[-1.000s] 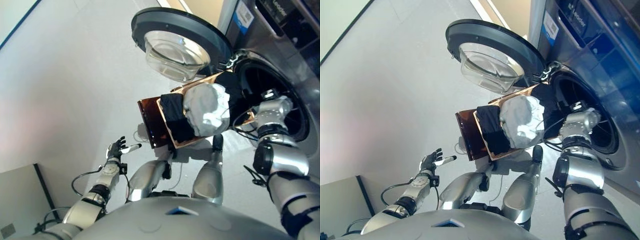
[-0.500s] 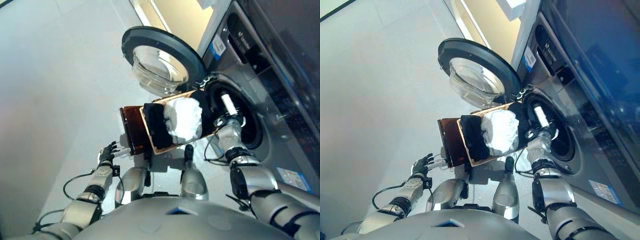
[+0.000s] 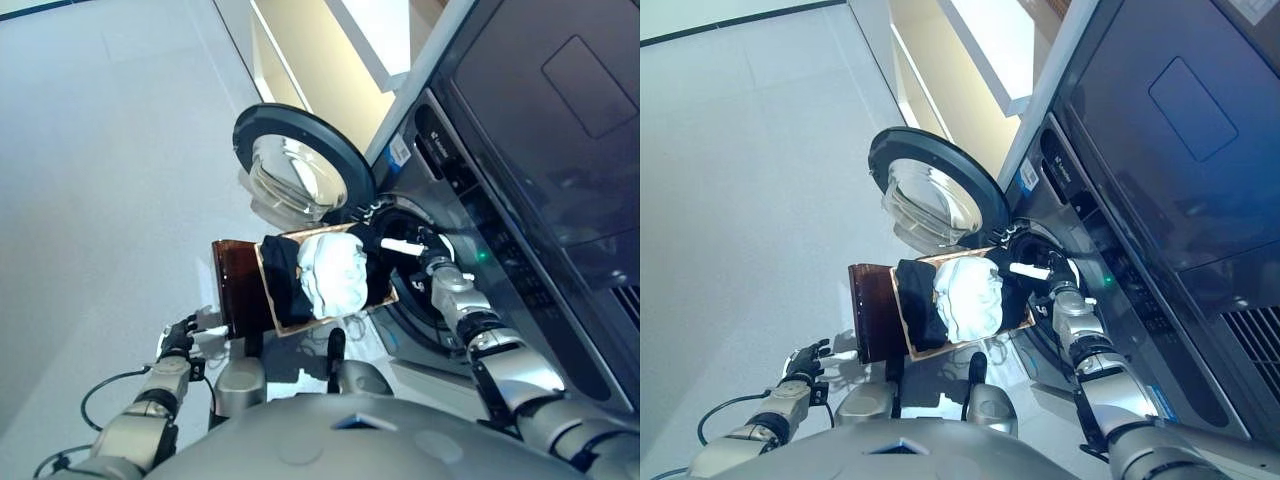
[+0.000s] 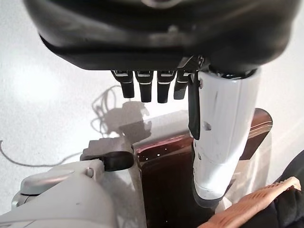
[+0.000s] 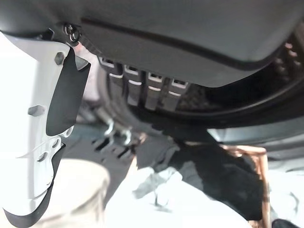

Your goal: Pick up the clothes and place them into the washing machine

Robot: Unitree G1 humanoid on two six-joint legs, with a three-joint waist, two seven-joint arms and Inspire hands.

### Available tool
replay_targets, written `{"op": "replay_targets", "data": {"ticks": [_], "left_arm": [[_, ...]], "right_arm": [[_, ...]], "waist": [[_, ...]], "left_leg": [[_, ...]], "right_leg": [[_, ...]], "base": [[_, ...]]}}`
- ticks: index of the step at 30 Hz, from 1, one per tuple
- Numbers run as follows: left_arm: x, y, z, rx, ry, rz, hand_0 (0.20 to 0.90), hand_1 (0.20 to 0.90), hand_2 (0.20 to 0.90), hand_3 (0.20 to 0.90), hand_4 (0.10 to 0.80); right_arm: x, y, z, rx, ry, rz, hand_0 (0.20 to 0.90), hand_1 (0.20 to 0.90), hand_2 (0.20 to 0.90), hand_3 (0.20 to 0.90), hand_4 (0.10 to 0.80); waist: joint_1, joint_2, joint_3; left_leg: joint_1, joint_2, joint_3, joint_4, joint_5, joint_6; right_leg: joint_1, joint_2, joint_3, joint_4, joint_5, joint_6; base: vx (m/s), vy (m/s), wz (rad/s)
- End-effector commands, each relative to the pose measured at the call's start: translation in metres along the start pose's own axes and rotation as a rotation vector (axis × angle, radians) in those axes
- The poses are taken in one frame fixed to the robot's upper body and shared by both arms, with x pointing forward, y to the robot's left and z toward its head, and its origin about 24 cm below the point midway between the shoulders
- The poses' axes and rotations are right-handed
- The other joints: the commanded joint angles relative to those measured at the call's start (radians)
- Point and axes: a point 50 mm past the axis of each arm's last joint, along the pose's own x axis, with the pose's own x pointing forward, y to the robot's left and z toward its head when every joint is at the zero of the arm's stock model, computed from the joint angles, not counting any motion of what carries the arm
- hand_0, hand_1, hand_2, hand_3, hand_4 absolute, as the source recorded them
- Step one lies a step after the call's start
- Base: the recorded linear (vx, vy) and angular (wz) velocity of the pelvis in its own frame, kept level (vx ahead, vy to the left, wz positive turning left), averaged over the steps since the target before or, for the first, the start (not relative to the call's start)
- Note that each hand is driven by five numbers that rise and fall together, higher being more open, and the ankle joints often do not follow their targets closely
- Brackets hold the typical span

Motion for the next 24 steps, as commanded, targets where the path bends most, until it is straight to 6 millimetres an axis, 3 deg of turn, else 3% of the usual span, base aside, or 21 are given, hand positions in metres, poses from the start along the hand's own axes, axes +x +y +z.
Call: {"op": "replay_targets", "data": {"ticks": [1, 13, 15, 16, 17, 18, 24], "left_arm": [[0.003, 0.018, 0.007, 0.058, -0.011, 0.038, 0.900, 0.900, 0.900, 0.900, 0.800], [0.005, 0.023, 0.016, 0.084, -0.036, 0.060, 0.900, 0.900, 0.900, 0.900, 0.800], [0.005, 0.024, 0.025, 0.086, -0.076, 0.083, 0.900, 0.900, 0.900, 0.900, 0.800], [0.005, 0.024, 0.024, 0.086, -0.075, 0.083, 0.900, 0.900, 0.900, 0.900, 0.800], [0.005, 0.026, 0.027, 0.085, -0.089, 0.096, 0.900, 0.900, 0.900, 0.900, 0.800], [0.005, 0.027, 0.027, 0.095, -0.096, 0.106, 0.900, 0.900, 0.900, 0.900, 0.800], [0.005, 0.027, 0.027, 0.102, -0.104, 0.122, 0.900, 0.900, 0.900, 0.900, 0.800]], "right_arm": [[0.003, -0.032, 0.064, -0.115, -0.235, -0.078, 0.900, 0.900, 0.900, 0.900, 0.800], [0.011, 0.009, 0.064, -0.104, -0.183, -0.046, 0.900, 0.900, 0.900, 0.900, 0.800], [0.009, 0.013, 0.083, -0.360, -0.286, -0.100, 0.900, 0.900, 0.900, 0.900, 0.800], [0.009, 0.014, 0.083, -0.361, -0.286, -0.100, 0.900, 0.900, 0.900, 0.900, 0.800], [0.005, 0.013, 0.092, -0.486, -0.358, -0.134, 0.900, 0.900, 0.900, 0.900, 0.800], [0.004, 0.012, 0.084, -0.555, -0.363, -0.133, 0.900, 0.900, 0.900, 0.900, 0.800], [0.000, 0.026, 0.079, -0.639, -0.400, -0.105, 0.900, 0.900, 0.900, 0.900, 0.800]], "waist": [[0.032, -0.009, -0.059], [0.069, -0.044, -0.053], [0.076, -0.042, -0.030], [0.076, -0.042, -0.030], [0.076, -0.040, -0.024], [0.077, -0.036, -0.021], [0.079, -0.027, -0.018]], "left_leg": [[0.020, 0.067, 0.002, -0.007, -0.027, -0.101], [-0.003, 0.076, -0.023, -0.007, -0.015, -0.101], [-0.032, 0.072, -0.037, -0.007, -0.004, -0.099], [-0.033, 0.072, -0.037, -0.007, -0.005, -0.099], [-0.039, 0.072, -0.041, -0.007, -0.003, -0.099], [-0.045, 0.070, -0.047, -0.007, -0.002, -0.098], [-0.040, 0.063, -0.053, -0.007, -0.008, -0.095]], "right_leg": [[0.010, 0.011, 0.012, 0.009, -0.030, 0.024], [0.004, 0.019, -0.005, 0.007, -0.026, 0.021], [-0.015, 0.018, -0.020, 0.010, -0.019, 0.024], [-0.015, 0.018, -0.020, 0.010, -0.019, 0.024], [-0.019, 0.018, -0.022, 0.011, -0.017, 0.025], [-0.020, 0.016, -0.030, 0.011, -0.019, 0.026], [-0.012, 0.012, -0.036, 0.011, -0.024, 0.028]], "base": [[0.017, -0.063, 0.03], [-0.006, -0.020, 0.06], [-0.040, 0.007, 0.13], [-0.016, 0.002, 0.14], [0.016, -0.001, 0.16], [0.015, -0.001, 0.14], [0.024, 0.003, 0.15]]}}
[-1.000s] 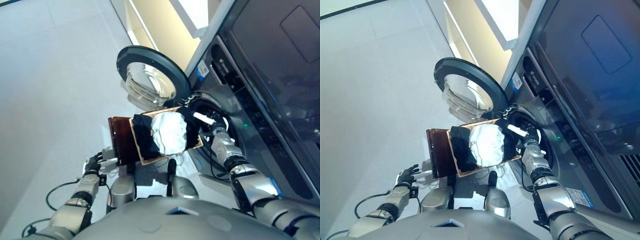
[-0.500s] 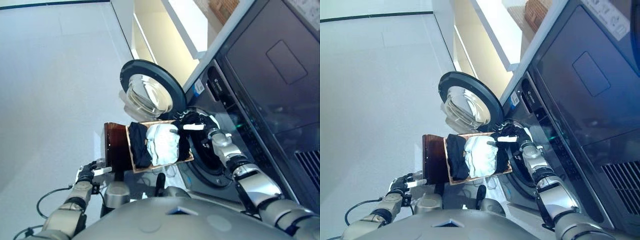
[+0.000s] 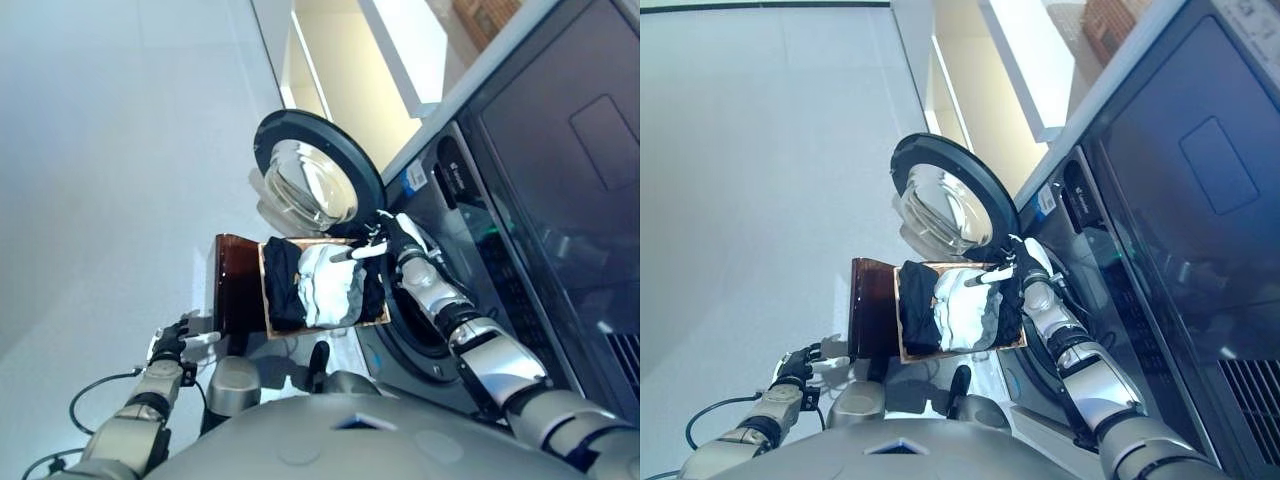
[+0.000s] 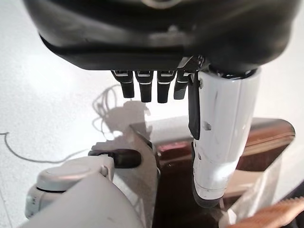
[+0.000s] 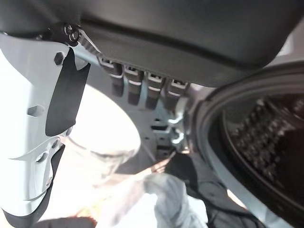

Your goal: Pick up the clothes and place them into the washing machine

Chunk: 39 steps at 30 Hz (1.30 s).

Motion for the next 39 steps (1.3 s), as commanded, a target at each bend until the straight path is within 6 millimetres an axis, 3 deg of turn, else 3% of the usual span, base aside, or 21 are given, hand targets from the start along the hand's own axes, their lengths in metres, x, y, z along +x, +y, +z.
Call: {"op": "replay_targets", "data": {"ticks": [1, 5, 9, 16, 20, 27, 29, 39], "left_arm": [[0.005, 0.013, 0.027, 0.036, -0.102, 0.058, 0.900, 0.900, 0.900, 0.900, 0.800], [0.004, 0.009, 0.030, 0.017, -0.124, 0.052, 0.900, 0.900, 0.900, 0.900, 0.800], [0.002, 0.005, 0.035, -0.034, -0.164, 0.048, 0.900, 0.900, 0.900, 0.900, 0.800], [0.002, 0.004, 0.032, -0.081, -0.152, 0.049, 0.900, 0.900, 0.900, 0.900, 0.800], [0.002, 0.005, 0.038, -0.109, -0.184, 0.048, 0.900, 0.900, 0.900, 0.900, 0.800], [0.000, 0.000, 0.067, -0.197, -0.283, 0.040, 0.900, 0.900, 0.900, 0.900, 0.800], [-0.001, -0.005, 0.078, -0.213, -0.318, 0.031, 0.900, 0.900, 0.900, 0.900, 0.800], [-0.001, -0.011, 0.079, -0.202, -0.310, 0.027, 0.900, 0.900, 0.900, 0.900, 0.800]], "right_arm": [[0.006, -0.041, 0.031, -0.120, -0.169, -0.153, 0.900, 0.900, 0.900, 0.900, 0.800], [0.000, -0.034, 0.028, -0.241, -0.222, -0.151, 0.900, 0.900, 0.900, 0.900, 0.800], [-0.008, -0.013, 0.000, -0.345, -0.166, -0.104, 0.900, 0.900, 0.900, 0.900, 0.800], [-0.016, 0.004, -0.016, -0.423, -0.145, -0.058, 0.900, 0.900, 0.900, 0.900, 0.800], [-0.019, 0.009, -0.015, -0.538, -0.199, -0.028, 0.900, 0.900, 0.900, 0.900, 0.800], [-0.011, -0.003, 0.004, -0.647, -0.255, -0.066, 0.900, 0.900, 0.900, 0.900, 0.800], [-0.004, -0.014, 0.017, -0.680, -0.275, -0.119, 0.900, 0.900, 0.900, 0.900, 0.800], [0.007, -0.043, 0.036, -0.702, -0.267, -0.242, 0.900, 0.900, 0.900, 0.900, 0.800]], "waist": [[0.018, 0.024, 0.006], [0.010, 0.034, 0.000], [0.002, 0.048, -0.019], [-0.010, 0.072, -0.041], [-0.018, 0.091, -0.044], [-0.021, 0.132, 0.008], [-0.016, 0.148, 0.041], [-0.006, 0.175, 0.083]], "left_leg": [[0.022, 0.036, 0.027, -0.013, -0.021, -0.071], [0.036, 0.036, 0.031, -0.013, -0.029, -0.070], [0.065, 0.037, 0.035, -0.013, -0.041, -0.070], [0.096, 0.035, 0.040, -0.013, -0.053, -0.071], [0.110, 0.033, 0.040, -0.013, -0.057, -0.071], [0.061, 0.023, 0.026, -0.013, -0.032, -0.069], [0.015, 0.015, 0.019, -0.013, -0.012, -0.068], [-0.080, -0.002, 0.010, -0.013, 0.017, -0.067]], "right_leg": [[0.007, -0.019, 0.034, 0.011, -0.007, 0.049], [0.017, -0.019, 0.038, 0.012, -0.014, 0.050], [0.041, -0.020, 0.036, 0.016, -0.028, 0.050], [0.075, -0.024, 0.032, 0.018, -0.046, 0.046], [0.087, -0.024, 0.032, 0.024, -0.057, 0.042], [0.043, -0.034, 0.027, 0.032, -0.048, 0.040], [0.002, -0.037, 0.022, 0.034, -0.033, 0.039], [-0.087, -0.046, 0.023, 0.035, -0.007, 0.039]], "base": [[0.000, 0.000, 0.00], [0.018, 0.004, -0.02], [0.044, -0.005, -0.03], [0.025, 0.001, -0.02], [0.005, -0.004, 0.02], [-0.081, 0.003, 0.01], [-0.129, 0.007, 0.09], [-0.037, 0.006, 0.08]]}}
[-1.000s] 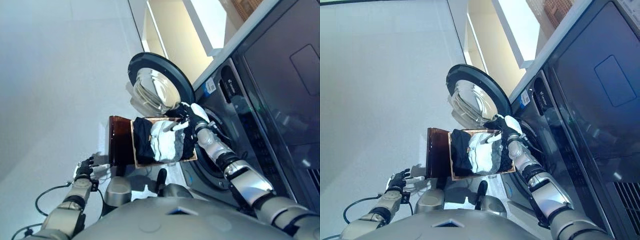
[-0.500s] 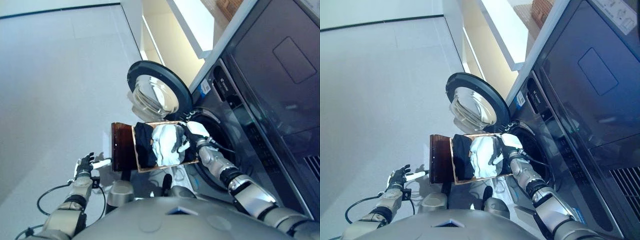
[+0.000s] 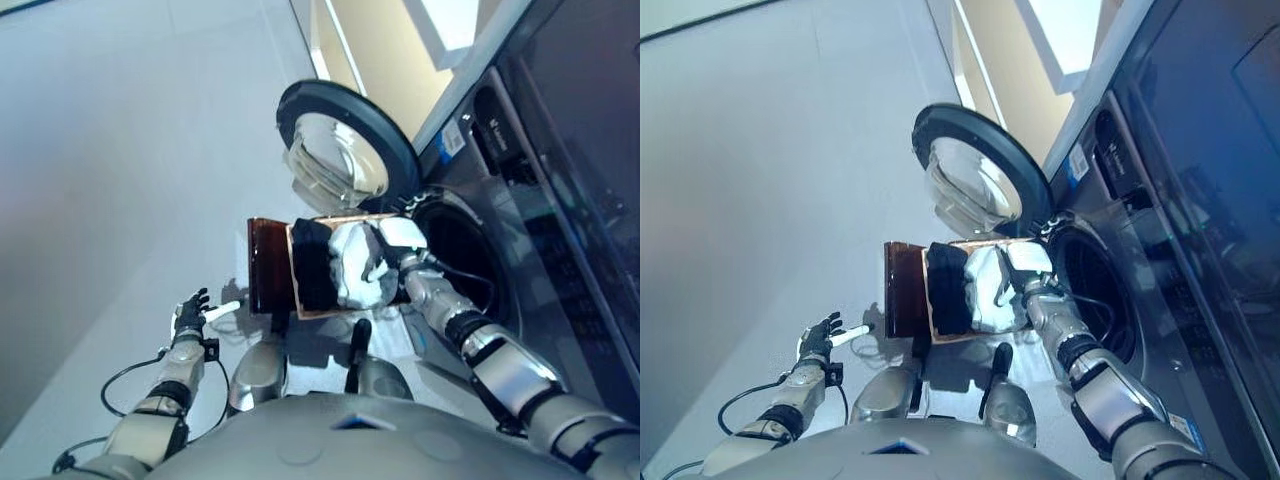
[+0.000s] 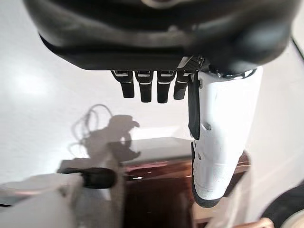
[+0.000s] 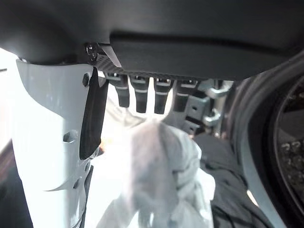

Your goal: Pick up the clothes and place them into the washing machine

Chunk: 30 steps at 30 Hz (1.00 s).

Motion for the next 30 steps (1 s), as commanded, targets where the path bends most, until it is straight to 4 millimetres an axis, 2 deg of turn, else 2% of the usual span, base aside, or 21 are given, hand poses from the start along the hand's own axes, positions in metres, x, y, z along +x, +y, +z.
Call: {"op": "replay_targets", "data": {"ticks": [1, 20, 30], "left_arm": [[0.011, 0.013, 0.043, 0.019, -0.147, 0.064, 0.900, 0.900, 0.900, 0.900, 0.800], [0.012, 0.007, 0.058, -0.005, -0.195, 0.065, 0.900, 0.900, 0.900, 0.900, 0.800], [0.012, 0.006, 0.059, -0.001, -0.203, 0.063, 0.900, 0.900, 0.900, 0.900, 0.800]], "right_arm": [[0.018, -0.056, 0.005, -0.052, -0.035, -0.213, 0.900, 0.900, 0.900, 0.900, 0.800], [0.019, -0.046, -0.015, -0.084, 0.087, -0.158, 0.900, 0.900, 0.900, 0.900, 0.800], [0.019, -0.039, -0.005, -0.081, 0.050, -0.135, 0.900, 0.900, 0.900, 0.900, 0.800]], "waist": [[0.018, -0.030, 0.011], [0.020, 0.021, 0.065], [0.021, 0.025, 0.075]], "left_leg": [[-0.003, -0.003, 0.037, -0.008, -0.025, -0.062], [-0.049, -0.017, 0.030, -0.008, -0.010, -0.065], [-0.063, -0.019, 0.027, -0.008, -0.005, -0.066]], "right_leg": [[-0.022, -0.044, 0.041, 0.035, -0.017, 0.044], [-0.079, -0.059, 0.048, 0.047, -0.005, 0.045], [-0.091, -0.060, 0.048, 0.041, 0.003, 0.045]], "base": [[-0.039, 0.013, 0.02], [-0.019, 0.006, 0.01], [-0.006, 0.001, 0.01]]}}
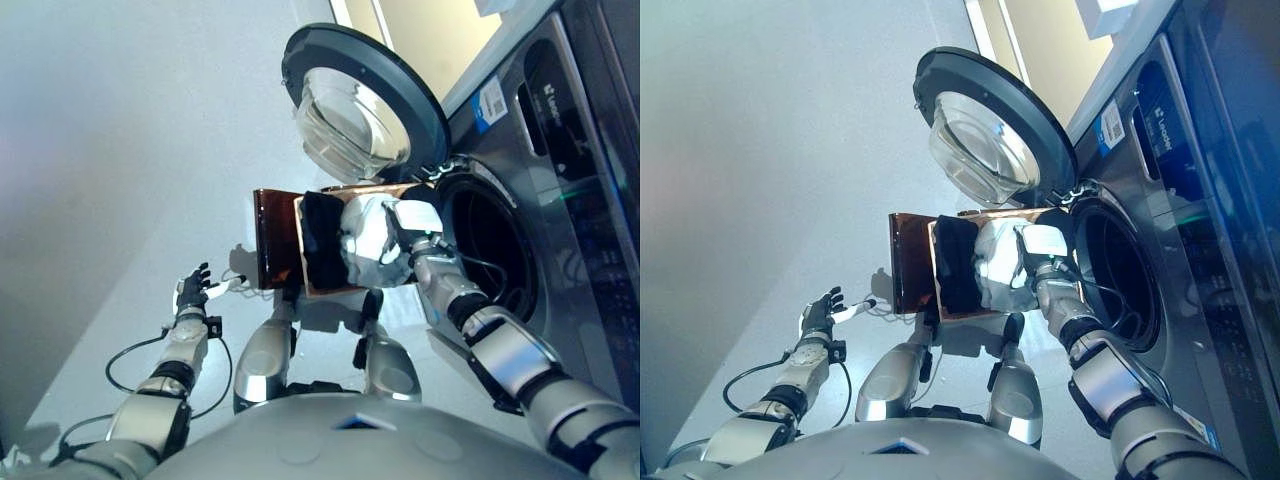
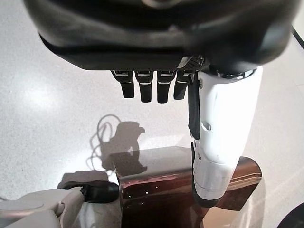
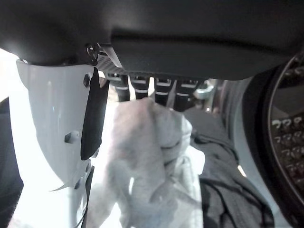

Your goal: Pick up the clothes and place them into the washing machine

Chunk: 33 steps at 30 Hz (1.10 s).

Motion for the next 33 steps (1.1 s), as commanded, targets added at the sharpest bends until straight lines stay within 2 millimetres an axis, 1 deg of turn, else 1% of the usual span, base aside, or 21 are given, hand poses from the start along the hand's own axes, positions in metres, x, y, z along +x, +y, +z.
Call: {"op": "replay_targets", "data": {"ticks": [1, 5, 8, 14, 17, 18, 22, 24, 30, 31, 32, 33], "left_arm": [[0.007, 0.010, 0.023, 0.035, -0.095, 0.050, 0.900, 0.900, 0.900, 0.900, 0.800], [0.008, 0.008, 0.025, 0.030, -0.098, 0.046, 0.900, 0.900, 0.900, 0.900, 0.800], [0.007, 0.006, 0.024, 0.022, -0.098, 0.041, 0.900, 0.900, 0.900, 0.900, 0.800], [0.007, 0.007, 0.024, 0.020, -0.094, 0.047, 0.900, 0.900, 0.900, 0.900, 0.800], [0.008, 0.008, 0.027, 0.016, -0.103, 0.050, 0.900, 0.900, 0.900, 0.900, 0.800], [0.008, 0.008, 0.029, 0.014, -0.109, 0.051, 0.900, 0.900, 0.900, 0.900, 0.800], [0.008, 0.007, 0.030, 0.015, -0.112, 0.048, 0.900, 0.900, 0.900, 0.900, 0.800], [0.008, 0.006, 0.031, 0.014, -0.117, 0.044, 0.900, 0.900, 0.900, 0.900, 0.800], [0.009, 0.004, 0.036, 0.017, -0.133, 0.042, 0.900, 0.900, 0.900, 0.900, 0.800], [0.009, 0.003, 0.036, 0.018, -0.135, 0.041, 0.900, 0.900, 0.900, 0.900, 0.800], [0.009, 0.003, 0.036, 0.022, -0.131, 0.040, 0.900, 0.900, 0.900, 0.900, 0.800], [0.009, 0.003, 0.035, 0.023, -0.129, 0.040, 0.900, 0.900, 0.900, 0.900, 0.800]], "right_arm": [[0.011, -0.024, 0.013, -0.024, -0.052, -0.080, 0.900, 0.900, 0.900, 0.900, 0.800], [0.011, -0.020, 0.012, -0.033, -0.046, -0.063, 0.900, 0.900, 0.900, 0.900, 0.800], [0.009, -0.014, 0.007, -0.046, -0.018, -0.038, 0.900, 0.900, 0.900, 0.900, 0.800], [0.008, -0.011, 0.004, -0.075, 0.005, -0.017, 0.900, 0.900, 0.900, 0.900, 0.800], [0.010, -0.014, 0.002, -0.081, 0.015, -0.021, 0.900, 0.900, 0.900, 0.900, 0.800], [0.010, -0.015, -0.002, -0.095, 0.031, -0.014, 0.900, 0.900, 0.900, 0.900, 0.800], [0.011, -0.016, -0.003, -0.110, 0.039, -0.011, 0.900, 0.900, 0.900, 0.900, 0.800], [0.013, -0.019, -0.002, -0.119, 0.033, -0.010, 0.900, 0.900, 0.900, 0.900, 0.800], [0.015, -0.023, 0.000, -0.116, 0.030, -0.017, 0.900, 0.900, 0.900, 0.900, 0.800], [0.015, -0.024, 0.000, -0.112, 0.031, -0.022, 0.713, 0.713, 0.713, 0.713, 0.667], [0.015, -0.024, -0.001, -0.110, 0.036, -0.023, 0.428, 0.428, 0.428, 0.428, 0.463], [0.015, -0.024, -0.001, -0.108, 0.036, -0.026, 0.200, 0.200, 0.200, 0.200, 0.300]], "waist": [[0.001, -0.025, -0.019], [0.001, -0.018, -0.011], [0.005, -0.012, -0.009], [0.007, -0.002, -0.001], [0.010, 0.006, 0.010], [0.013, 0.013, 0.015], [0.016, 0.021, 0.016], [0.019, 0.031, 0.020], [0.019, 0.042, 0.032], [0.018, 0.044, 0.035], [0.017, 0.045, 0.035], [0.017, 0.045, 0.034]], "left_leg": [[-0.021, -0.018, 0.023, -0.009, -0.008, -0.065], [-0.035, -0.021, 0.023, -0.009, -0.002, -0.067], [-0.041, -0.021, 0.022, -0.009, 0.000, -0.066], [-0.054, -0.021, 0.018, -0.009, 0.008, -0.069], [-0.065, -0.019, 0.016, -0.009, 0.014, -0.071], [-0.073, -0.019, 0.013, -0.009, 0.017, -0.072], [-0.083, -0.022, 0.016, -0.009, 0.021, -0.071], [-0.089, -0.021, 0.016, -0.009, 0.025, -0.071], [-0.102, -0.017, 0.015, -0.009, 0.031, -0.071], [-0.103, -0.016, 0.014, -0.009, 0.032, -0.071], [-0.103, -0.015, 0.014, -0.009, 0.032, -0.071], [-0.102, -0.015, 0.014, -0.009, 0.031, -0.071]], "right_leg": [[-0.051, -0.059, 0.048, 0.041, 0.003, 0.044], [-0.065, -0.062, 0.048, 0.040, 0.011, 0.045], [-0.073, -0.062, 0.050, 0.039, 0.014, 0.045], [-0.090, -0.060, 0.048, 0.049, 0.011, 0.041], [-0.107, -0.059, 0.046, 0.066, 0.007, 0.037], [-0.118, -0.060, 0.046, 0.074, 0.007, 0.036], [-0.130, -0.060, 0.048, 0.078, 0.008, 0.037], [-0.145, -0.057, 0.050, 0.094, 0.004, 0.033], [-0.180, -0.049, 0.055, 0.140, -0.012, 0.026], [-0.185, -0.048, 0.053, 0.149, -0.015, 0.024], [-0.186, -0.046, 0.054, 0.152, -0.019, 0.024], [-0.184, -0.046, 0.054, 0.154, -0.021, 0.025]], "base": [[-0.038, -0.006, 0.00], [-0.021, -0.001, 0.00], [-0.006, -0.001, 0.02], [0.000, 0.000, 0.00], [-0.051, -0.014, 0.00], [-0.042, -0.008, 0.01], [-0.019, 0.002, 0.04], [0.000, 0.000, 0.00], [-0.024, -0.002, -0.01], [0.000, 0.000, 0.00], [0.000, 0.000, 0.00], [0.007, -0.008, 0.03]]}}
